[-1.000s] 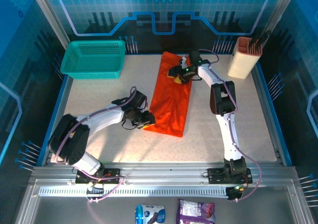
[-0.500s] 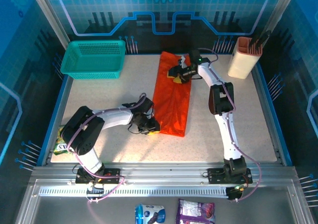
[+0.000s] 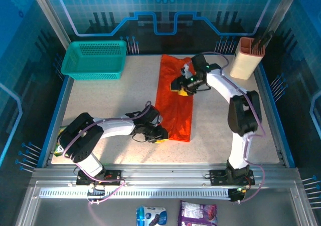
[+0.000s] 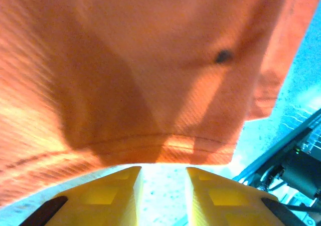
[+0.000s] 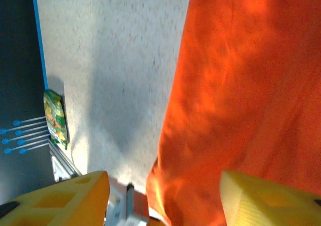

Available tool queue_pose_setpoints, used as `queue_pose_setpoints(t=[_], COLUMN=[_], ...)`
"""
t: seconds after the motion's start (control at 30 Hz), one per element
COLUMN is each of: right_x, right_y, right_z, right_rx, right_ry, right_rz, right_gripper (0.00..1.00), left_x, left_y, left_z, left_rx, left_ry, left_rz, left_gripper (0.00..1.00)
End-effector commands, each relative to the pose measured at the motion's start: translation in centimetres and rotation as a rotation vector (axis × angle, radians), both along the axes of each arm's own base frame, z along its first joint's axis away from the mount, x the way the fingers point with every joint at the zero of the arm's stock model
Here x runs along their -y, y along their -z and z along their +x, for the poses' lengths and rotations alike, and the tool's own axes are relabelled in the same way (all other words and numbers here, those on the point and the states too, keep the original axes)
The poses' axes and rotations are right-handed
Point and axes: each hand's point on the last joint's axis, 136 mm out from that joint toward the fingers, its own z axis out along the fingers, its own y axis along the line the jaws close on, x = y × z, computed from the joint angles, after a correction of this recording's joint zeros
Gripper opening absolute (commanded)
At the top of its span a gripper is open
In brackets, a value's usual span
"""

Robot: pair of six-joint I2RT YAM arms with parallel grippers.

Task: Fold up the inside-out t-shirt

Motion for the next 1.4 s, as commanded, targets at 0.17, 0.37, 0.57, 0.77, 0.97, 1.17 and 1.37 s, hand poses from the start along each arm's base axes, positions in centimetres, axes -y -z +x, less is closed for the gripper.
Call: queue_pose_setpoints(t=[0.17,0.37,0.57,0.77,0.97,1.17,1.37], right_x=[0.5,-1.6,-3.3,-2.9,-3.1,-3.5,-2.4], right_y=[4.7,7.5,9.3,10.0,9.9,8.2,8.8], right_z=[-10.7,-15.3,-17.1,-18.3,-19.5,-19.9,-20.4], right_rx=[-0.088,-0.145,-0.190,-0.214,-0.238,-0.211,-0.223], right_ry=[-0.009,-0.041,-0.057,-0.058,-0.069,-0.067,-0.052], right_rz=[-0.154,-0.163,-0.153,-0.201,-0.203,-0.187,-0.211], right_gripper=[0.52,0.50,0.47,0.43,0.37,0.02,0.00], left_x=[-2.4,-6.1,-7.4,-7.5,-7.5,-7.1,-6.7], left_y=[-4.1,-4.8,-5.0,-4.3,-3.9,-3.8,-3.9], left_z=[1.9,5.3,7.0,6.9,6.9,7.1,7.0], left_rx=[0.128,0.163,0.171,0.157,0.150,0.142,0.131], left_ry=[-0.071,-0.189,-0.190,-0.166,-0.169,-0.165,-0.151], left_rz=[0.077,0.076,0.041,0.054,0.051,0.036,0.017], left_gripper=[0.33,0.33,0.34,0.33,0.33,0.33,0.33])
